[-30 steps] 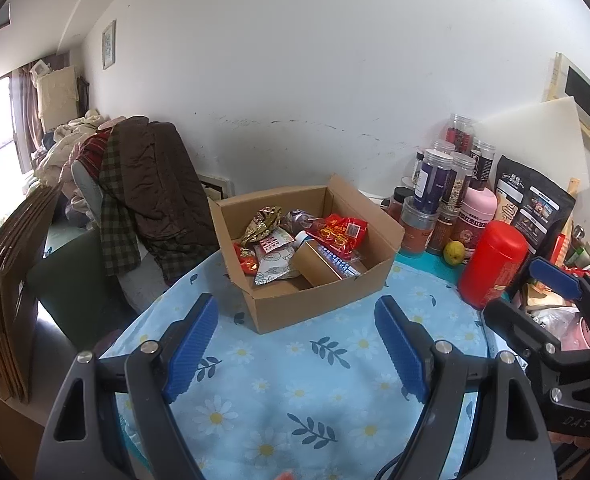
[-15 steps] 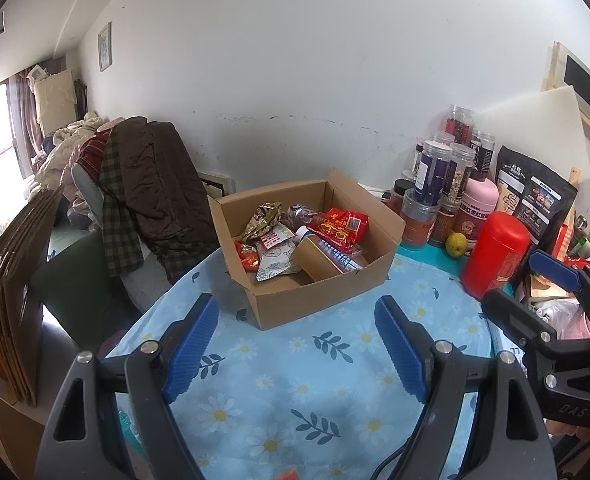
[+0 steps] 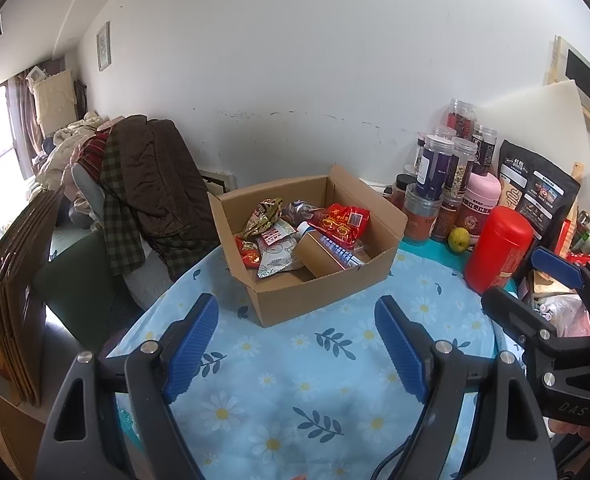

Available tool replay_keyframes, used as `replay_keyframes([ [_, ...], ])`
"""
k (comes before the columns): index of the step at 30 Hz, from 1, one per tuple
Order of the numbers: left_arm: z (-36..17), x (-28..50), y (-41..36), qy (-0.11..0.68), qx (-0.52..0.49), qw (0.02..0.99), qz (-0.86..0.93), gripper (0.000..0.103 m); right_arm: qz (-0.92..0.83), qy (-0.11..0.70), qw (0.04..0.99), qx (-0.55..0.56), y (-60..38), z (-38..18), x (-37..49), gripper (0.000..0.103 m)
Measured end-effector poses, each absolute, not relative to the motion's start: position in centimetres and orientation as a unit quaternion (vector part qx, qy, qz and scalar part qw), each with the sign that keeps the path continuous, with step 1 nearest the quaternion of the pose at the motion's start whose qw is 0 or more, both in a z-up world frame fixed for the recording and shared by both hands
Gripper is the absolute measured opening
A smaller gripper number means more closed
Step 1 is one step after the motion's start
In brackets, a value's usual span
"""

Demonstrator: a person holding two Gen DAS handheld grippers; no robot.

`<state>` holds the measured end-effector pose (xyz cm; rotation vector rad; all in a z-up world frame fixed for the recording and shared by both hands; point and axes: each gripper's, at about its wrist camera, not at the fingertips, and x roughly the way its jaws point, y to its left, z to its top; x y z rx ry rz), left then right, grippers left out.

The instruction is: Organize snacks

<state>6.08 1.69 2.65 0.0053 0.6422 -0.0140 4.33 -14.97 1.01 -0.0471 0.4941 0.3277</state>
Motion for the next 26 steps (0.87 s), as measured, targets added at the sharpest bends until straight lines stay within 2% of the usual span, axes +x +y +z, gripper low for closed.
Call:
replay_keyframes([
  [26, 2.27, 6.25, 1.67, 0.323, 0.004, 0.946, -0.006, 0.081, 0.158, 0.251, 0.955, -0.027, -14.93, 0.59, 4.63, 0.094],
])
